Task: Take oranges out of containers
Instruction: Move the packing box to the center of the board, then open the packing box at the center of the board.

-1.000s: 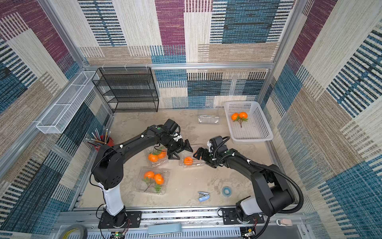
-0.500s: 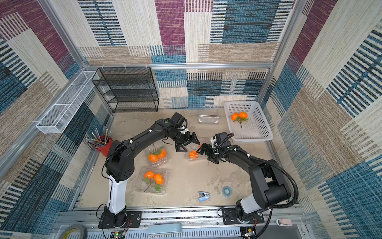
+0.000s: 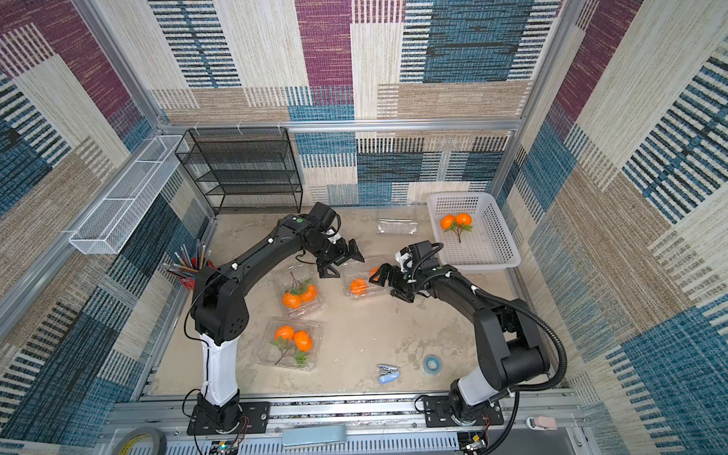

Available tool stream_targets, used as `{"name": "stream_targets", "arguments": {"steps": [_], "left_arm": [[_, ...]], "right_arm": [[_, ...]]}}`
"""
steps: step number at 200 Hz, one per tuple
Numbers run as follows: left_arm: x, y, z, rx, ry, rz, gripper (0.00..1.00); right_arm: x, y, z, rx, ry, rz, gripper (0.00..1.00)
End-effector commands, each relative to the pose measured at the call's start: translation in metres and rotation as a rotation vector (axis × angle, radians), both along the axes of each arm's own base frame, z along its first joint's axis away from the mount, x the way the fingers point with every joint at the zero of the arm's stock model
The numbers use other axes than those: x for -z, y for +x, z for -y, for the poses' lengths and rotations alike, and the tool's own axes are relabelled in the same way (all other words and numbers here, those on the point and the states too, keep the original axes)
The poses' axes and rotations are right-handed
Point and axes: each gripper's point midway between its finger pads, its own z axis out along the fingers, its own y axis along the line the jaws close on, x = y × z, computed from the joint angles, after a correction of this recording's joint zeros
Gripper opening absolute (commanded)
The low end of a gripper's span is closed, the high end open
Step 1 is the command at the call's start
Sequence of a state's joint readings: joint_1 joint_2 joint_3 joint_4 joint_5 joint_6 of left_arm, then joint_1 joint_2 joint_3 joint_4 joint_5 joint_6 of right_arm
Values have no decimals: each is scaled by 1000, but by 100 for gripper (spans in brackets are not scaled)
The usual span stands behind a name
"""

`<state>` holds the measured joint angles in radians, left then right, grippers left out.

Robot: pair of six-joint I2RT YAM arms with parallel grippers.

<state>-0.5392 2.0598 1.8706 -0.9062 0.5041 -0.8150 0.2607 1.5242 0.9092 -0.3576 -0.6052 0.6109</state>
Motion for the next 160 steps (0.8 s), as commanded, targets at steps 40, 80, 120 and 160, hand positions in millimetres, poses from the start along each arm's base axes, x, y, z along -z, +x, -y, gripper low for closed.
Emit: {"name": "stream_targets", "arguments": {"steps": [40, 80, 120, 160], "left_arm": [[-5, -1, -3, 23, -8, 9, 99], [1, -5, -4, 42, -22, -11, 99], [22, -1, -13, 20, -2, -61, 99], [34, 12, -11, 40, 35, -75, 99]], "right_arm": [[10, 31, 27, 21, -97, 52, 99], [25, 61, 14, -5, -75, 61, 97], [24, 70, -6, -19, -44, 55, 91], [24, 51, -34, -45, -47, 16, 87]]}}
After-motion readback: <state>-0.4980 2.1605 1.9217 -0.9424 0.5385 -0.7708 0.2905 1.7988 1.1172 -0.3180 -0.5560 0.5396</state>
